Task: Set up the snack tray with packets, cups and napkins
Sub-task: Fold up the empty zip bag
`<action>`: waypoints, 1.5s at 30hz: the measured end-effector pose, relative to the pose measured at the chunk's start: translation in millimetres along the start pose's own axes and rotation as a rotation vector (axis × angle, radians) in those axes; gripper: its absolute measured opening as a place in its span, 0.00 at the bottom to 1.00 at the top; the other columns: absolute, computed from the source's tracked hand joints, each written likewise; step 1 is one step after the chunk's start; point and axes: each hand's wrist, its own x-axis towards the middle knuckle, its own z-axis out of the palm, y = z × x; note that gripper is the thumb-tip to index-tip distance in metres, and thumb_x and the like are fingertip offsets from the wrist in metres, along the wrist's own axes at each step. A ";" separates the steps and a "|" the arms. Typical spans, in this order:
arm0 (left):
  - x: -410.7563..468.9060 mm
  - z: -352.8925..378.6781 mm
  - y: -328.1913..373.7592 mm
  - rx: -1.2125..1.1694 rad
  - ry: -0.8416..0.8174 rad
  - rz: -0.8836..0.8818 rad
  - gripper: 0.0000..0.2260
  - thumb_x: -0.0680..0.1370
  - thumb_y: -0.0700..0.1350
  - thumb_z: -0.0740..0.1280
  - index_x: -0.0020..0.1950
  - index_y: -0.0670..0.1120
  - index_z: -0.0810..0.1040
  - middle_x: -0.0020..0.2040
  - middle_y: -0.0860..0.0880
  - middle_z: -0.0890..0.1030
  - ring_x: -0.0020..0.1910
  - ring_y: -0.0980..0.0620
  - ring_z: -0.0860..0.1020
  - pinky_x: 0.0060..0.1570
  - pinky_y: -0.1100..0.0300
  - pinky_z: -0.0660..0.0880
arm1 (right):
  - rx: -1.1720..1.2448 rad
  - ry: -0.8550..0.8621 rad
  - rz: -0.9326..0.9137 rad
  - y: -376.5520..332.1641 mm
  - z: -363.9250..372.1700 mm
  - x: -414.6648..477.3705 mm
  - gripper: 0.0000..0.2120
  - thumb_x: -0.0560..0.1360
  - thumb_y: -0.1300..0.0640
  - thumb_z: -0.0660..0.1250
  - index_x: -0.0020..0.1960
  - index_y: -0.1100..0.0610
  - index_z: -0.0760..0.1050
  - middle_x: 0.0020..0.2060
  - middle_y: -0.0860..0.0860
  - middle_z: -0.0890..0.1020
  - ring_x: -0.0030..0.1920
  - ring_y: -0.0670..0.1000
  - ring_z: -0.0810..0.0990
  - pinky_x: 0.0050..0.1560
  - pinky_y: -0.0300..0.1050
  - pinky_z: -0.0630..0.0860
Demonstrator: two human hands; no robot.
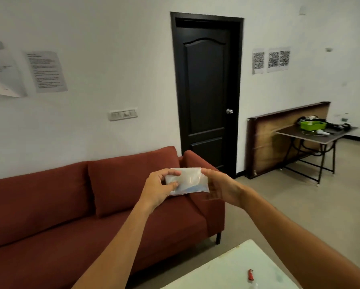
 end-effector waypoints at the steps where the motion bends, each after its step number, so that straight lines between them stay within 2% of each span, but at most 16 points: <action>1: 3.8 10.3 -1.4 0.011 -0.032 0.018 0.15 0.74 0.36 0.75 0.53 0.55 0.86 0.59 0.53 0.83 0.57 0.52 0.81 0.56 0.54 0.82 | -0.032 0.034 0.007 2.4 -5.0 -7.5 0.24 0.71 0.35 0.73 0.64 0.41 0.78 0.56 0.49 0.86 0.58 0.51 0.85 0.55 0.49 0.82; 4: 10.9 42.5 -0.2 -0.068 -0.152 0.044 0.14 0.75 0.37 0.74 0.55 0.53 0.85 0.60 0.54 0.82 0.58 0.53 0.81 0.55 0.55 0.82 | -0.161 0.269 -0.011 11.7 -25.2 -26.6 0.23 0.69 0.44 0.79 0.61 0.49 0.81 0.51 0.50 0.87 0.51 0.50 0.87 0.48 0.45 0.83; 9: 11.1 103.7 -3.9 -0.345 -0.314 -0.072 0.13 0.75 0.36 0.74 0.57 0.48 0.85 0.57 0.47 0.84 0.55 0.49 0.84 0.50 0.56 0.83 | -0.169 0.507 0.027 38.5 -74.7 -73.5 0.07 0.74 0.56 0.76 0.48 0.59 0.85 0.39 0.52 0.87 0.43 0.52 0.87 0.43 0.43 0.83; 12: 12.0 153.1 -14.8 -0.412 -0.330 -0.174 0.11 0.74 0.35 0.75 0.54 0.48 0.85 0.53 0.47 0.85 0.48 0.51 0.84 0.42 0.63 0.80 | -0.161 0.572 0.070 59.4 -107.3 -95.3 0.08 0.76 0.58 0.74 0.50 0.63 0.84 0.41 0.56 0.86 0.43 0.54 0.86 0.47 0.47 0.84; 15: 20.9 215.0 -28.9 -0.382 -0.287 -0.278 0.13 0.75 0.37 0.75 0.54 0.49 0.80 0.48 0.50 0.85 0.41 0.54 0.84 0.37 0.64 0.79 | -0.102 0.655 0.129 84.8 -143.9 -108.7 0.07 0.77 0.60 0.72 0.52 0.63 0.83 0.44 0.58 0.86 0.42 0.53 0.86 0.44 0.45 0.84; 19: 33.0 317.9 -56.3 -0.372 -0.240 -0.478 0.18 0.75 0.46 0.76 0.61 0.50 0.74 0.49 0.50 0.85 0.43 0.53 0.85 0.37 0.58 0.79 | -0.001 0.814 0.210 135.1 -204.5 -122.7 0.08 0.78 0.63 0.71 0.54 0.67 0.82 0.43 0.60 0.84 0.36 0.51 0.84 0.36 0.41 0.83; 23: 37.6 439.5 -88.4 -0.439 -0.360 -0.732 0.11 0.80 0.52 0.68 0.59 0.49 0.77 0.50 0.49 0.85 0.41 0.53 0.86 0.33 0.60 0.79 | 0.050 0.954 0.347 203.9 -278.3 -138.3 0.09 0.78 0.66 0.69 0.55 0.70 0.80 0.41 0.61 0.82 0.35 0.53 0.82 0.31 0.41 0.81; 25: 40.8 494.6 -102.0 -0.451 -0.423 -0.818 0.11 0.81 0.56 0.66 0.57 0.50 0.78 0.53 0.47 0.83 0.47 0.50 0.84 0.36 0.57 0.80 | 0.100 1.031 0.434 240.9 -315.4 -146.3 0.09 0.77 0.66 0.69 0.54 0.71 0.79 0.43 0.63 0.82 0.36 0.55 0.82 0.30 0.42 0.81; 27: 42.8 552.8 -120.5 -0.401 -0.495 -0.868 0.14 0.81 0.57 0.64 0.61 0.50 0.78 0.57 0.47 0.82 0.52 0.48 0.82 0.43 0.54 0.80 | 0.138 1.110 0.532 285.9 -354.3 -157.4 0.08 0.76 0.65 0.70 0.53 0.68 0.79 0.43 0.62 0.84 0.37 0.56 0.84 0.32 0.45 0.81; 30: 28.3 626.6 -157.2 -0.274 -0.545 -0.922 0.19 0.81 0.52 0.66 0.70 0.47 0.73 0.59 0.46 0.79 0.52 0.47 0.79 0.44 0.56 0.78 | 0.122 1.211 0.695 364.7 -396.2 -179.4 0.07 0.76 0.61 0.70 0.51 0.64 0.80 0.42 0.61 0.85 0.39 0.59 0.87 0.39 0.51 0.85; 32: 11.8 672.7 -186.6 -0.180 -0.562 -0.937 0.20 0.80 0.48 0.67 0.72 0.45 0.72 0.58 0.46 0.80 0.50 0.48 0.80 0.44 0.56 0.78 | 0.094 1.243 0.815 422.6 -418.1 -192.1 0.06 0.76 0.59 0.70 0.47 0.62 0.81 0.42 0.62 0.86 0.41 0.61 0.87 0.44 0.56 0.85; 34: -7.2 712.5 -212.2 -0.112 -0.617 -0.951 0.19 0.80 0.46 0.67 0.70 0.46 0.74 0.57 0.46 0.81 0.49 0.48 0.81 0.52 0.52 0.81 | 0.106 1.250 0.913 476.6 -431.8 -202.7 0.07 0.76 0.58 0.72 0.44 0.61 0.81 0.41 0.62 0.86 0.40 0.60 0.87 0.45 0.58 0.85; 37: -35.8 768.1 -245.9 -0.075 -0.741 -0.964 0.19 0.80 0.44 0.64 0.71 0.48 0.74 0.64 0.43 0.80 0.60 0.43 0.79 0.63 0.45 0.77 | 0.182 1.263 0.995 551.8 -444.6 -210.0 0.11 0.75 0.57 0.75 0.50 0.65 0.81 0.40 0.62 0.85 0.34 0.58 0.85 0.33 0.48 0.84; 39: -49.9 796.8 -266.2 -0.049 -0.796 -0.974 0.20 0.80 0.44 0.62 0.73 0.48 0.73 0.66 0.44 0.77 0.61 0.44 0.78 0.63 0.49 0.76 | 0.225 1.255 1.028 592.0 -449.1 -212.0 0.14 0.75 0.58 0.75 0.56 0.65 0.80 0.45 0.63 0.85 0.33 0.56 0.84 0.27 0.42 0.80; 41: -60.3 823.4 -287.5 -0.028 -0.832 -0.986 0.20 0.81 0.44 0.61 0.73 0.47 0.72 0.68 0.45 0.76 0.62 0.44 0.76 0.62 0.51 0.75 | 0.248 1.236 1.062 629.8 -453.9 -211.3 0.18 0.75 0.60 0.75 0.62 0.64 0.78 0.51 0.63 0.84 0.38 0.58 0.85 0.30 0.43 0.81; 45: -67.4 862.3 -326.8 0.016 -0.826 -0.974 0.19 0.83 0.45 0.59 0.74 0.47 0.70 0.72 0.44 0.74 0.67 0.42 0.74 0.69 0.47 0.72 | 0.309 1.203 1.085 688.9 -468.3 -198.4 0.23 0.73 0.60 0.77 0.66 0.63 0.77 0.54 0.64 0.83 0.43 0.62 0.86 0.37 0.49 0.84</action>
